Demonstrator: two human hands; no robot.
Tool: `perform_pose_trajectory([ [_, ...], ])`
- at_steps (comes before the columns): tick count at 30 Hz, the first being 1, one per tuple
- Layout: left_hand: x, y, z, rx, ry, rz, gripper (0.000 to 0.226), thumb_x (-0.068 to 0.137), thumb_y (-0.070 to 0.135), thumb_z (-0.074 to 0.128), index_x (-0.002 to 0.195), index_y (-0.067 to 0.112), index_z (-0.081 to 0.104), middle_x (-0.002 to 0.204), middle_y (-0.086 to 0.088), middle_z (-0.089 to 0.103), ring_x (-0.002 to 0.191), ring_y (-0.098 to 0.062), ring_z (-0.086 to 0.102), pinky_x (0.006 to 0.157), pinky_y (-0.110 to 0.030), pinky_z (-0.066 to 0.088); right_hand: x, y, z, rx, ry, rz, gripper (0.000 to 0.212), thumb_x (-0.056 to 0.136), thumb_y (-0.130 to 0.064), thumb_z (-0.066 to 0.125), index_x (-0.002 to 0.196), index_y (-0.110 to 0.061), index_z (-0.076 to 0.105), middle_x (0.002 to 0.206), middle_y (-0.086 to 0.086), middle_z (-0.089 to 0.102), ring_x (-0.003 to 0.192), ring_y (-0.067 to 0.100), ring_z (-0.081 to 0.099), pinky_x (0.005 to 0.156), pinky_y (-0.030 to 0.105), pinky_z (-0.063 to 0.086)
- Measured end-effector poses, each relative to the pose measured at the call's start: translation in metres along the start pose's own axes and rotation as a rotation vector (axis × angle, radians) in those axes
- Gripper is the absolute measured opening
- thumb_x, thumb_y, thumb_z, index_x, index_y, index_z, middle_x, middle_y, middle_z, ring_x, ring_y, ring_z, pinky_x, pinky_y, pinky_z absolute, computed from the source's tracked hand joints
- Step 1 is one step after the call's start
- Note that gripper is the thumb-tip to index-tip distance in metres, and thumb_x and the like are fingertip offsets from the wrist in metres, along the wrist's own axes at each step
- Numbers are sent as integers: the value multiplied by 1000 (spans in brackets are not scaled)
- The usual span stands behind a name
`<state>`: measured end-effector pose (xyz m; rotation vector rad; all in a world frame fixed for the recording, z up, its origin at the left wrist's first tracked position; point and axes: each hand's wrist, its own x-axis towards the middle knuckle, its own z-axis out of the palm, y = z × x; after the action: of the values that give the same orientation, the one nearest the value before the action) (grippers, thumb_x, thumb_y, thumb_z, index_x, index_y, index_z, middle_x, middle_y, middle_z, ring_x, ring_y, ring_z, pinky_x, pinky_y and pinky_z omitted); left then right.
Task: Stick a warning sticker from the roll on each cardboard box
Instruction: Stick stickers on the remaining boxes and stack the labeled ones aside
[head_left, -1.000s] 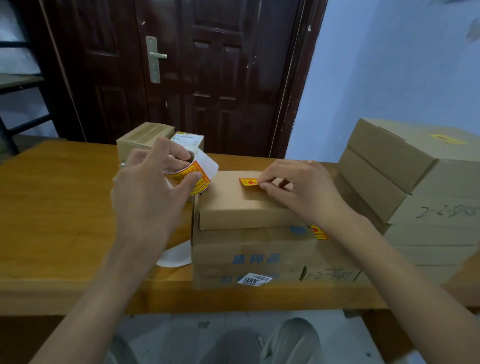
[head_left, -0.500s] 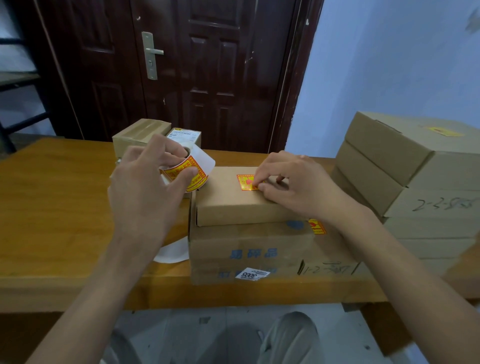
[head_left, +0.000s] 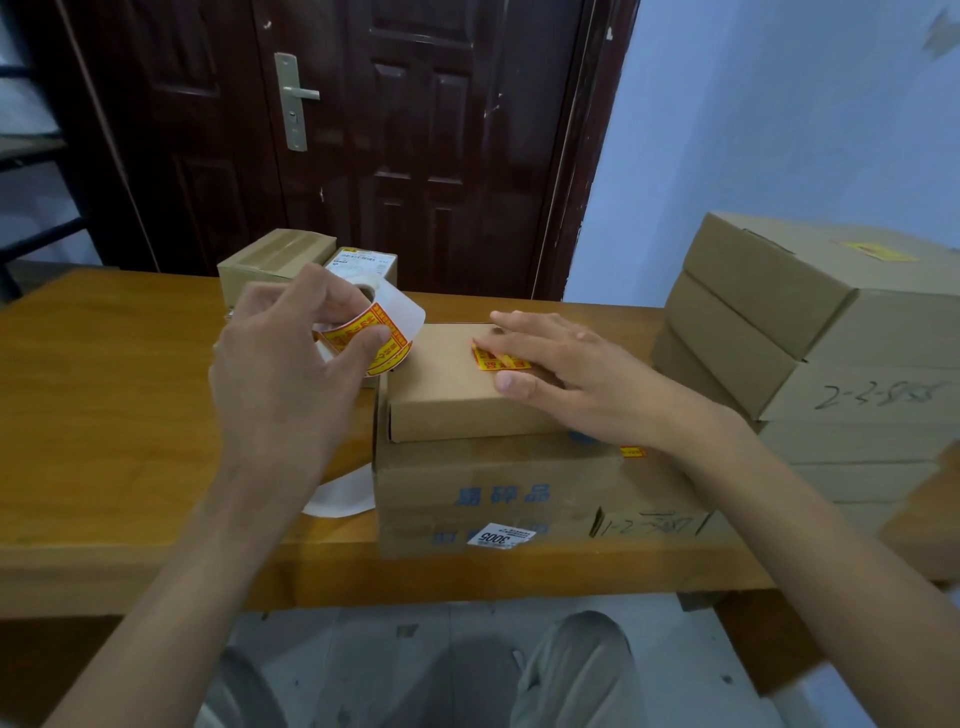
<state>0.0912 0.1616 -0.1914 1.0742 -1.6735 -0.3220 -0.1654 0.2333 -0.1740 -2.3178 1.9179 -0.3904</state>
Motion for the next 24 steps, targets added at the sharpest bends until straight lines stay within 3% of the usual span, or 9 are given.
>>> perform_pose_trajectory([
  [4, 2, 3, 0, -28, -7, -10, 23, 84, 34, 85, 101, 30, 69, 118, 1, 66, 110, -15, 65, 87, -48, 61, 2, 0, -14, 171, -7, 39, 97, 83, -89, 51, 164, -47, 19, 170, -13, 31, 155, 10, 31, 124, 52, 34],
  [8, 4, 12, -1, -30, -8, 7, 23, 85, 36, 83, 102, 30, 69, 122, 3, 64, 109, -14, 65, 86, -48, 62, 9, 3, -28, 226, -216, 61, 111, 81, -70, 76, 166, -49, 7, 171, -12, 26, 155, 9, 29, 127, 43, 29],
  [12, 10, 24, -3, -35, 5, 44, 23, 86, 37, 83, 102, 30, 68, 114, 13, 58, 109, -14, 66, 85, -47, 62, 10, 8, -35, 274, -237, 79, 110, 88, -47, 80, 166, -47, 3, 170, -11, 25, 153, 9, 30, 122, 32, 30],
  [16, 14, 32, -4, -67, 17, 65, 23, 85, 35, 84, 102, 27, 70, 119, 4, 64, 108, -10, 65, 86, -41, 61, 10, 12, -46, 235, -307, 152, 112, 81, -47, 76, 164, -52, 1, 170, -11, 26, 154, 13, 31, 124, 35, 31],
  [20, 12, 39, 1, -102, 1, 56, 22, 86, 32, 84, 102, 26, 69, 113, 12, 57, 106, -8, 63, 88, -36, 59, 3, 17, -47, 279, -276, 207, 112, 78, -48, 77, 164, -48, 5, 164, -11, 36, 149, 12, 39, 123, 35, 35],
  [24, 9, 42, 5, -101, -15, 75, 22, 86, 30, 84, 99, 27, 67, 111, 12, 59, 104, -4, 58, 84, -27, 53, -18, 23, -41, 290, -268, 198, 103, 83, -47, 78, 163, -41, 14, 167, -15, 28, 150, 6, 33, 119, 26, 31],
])
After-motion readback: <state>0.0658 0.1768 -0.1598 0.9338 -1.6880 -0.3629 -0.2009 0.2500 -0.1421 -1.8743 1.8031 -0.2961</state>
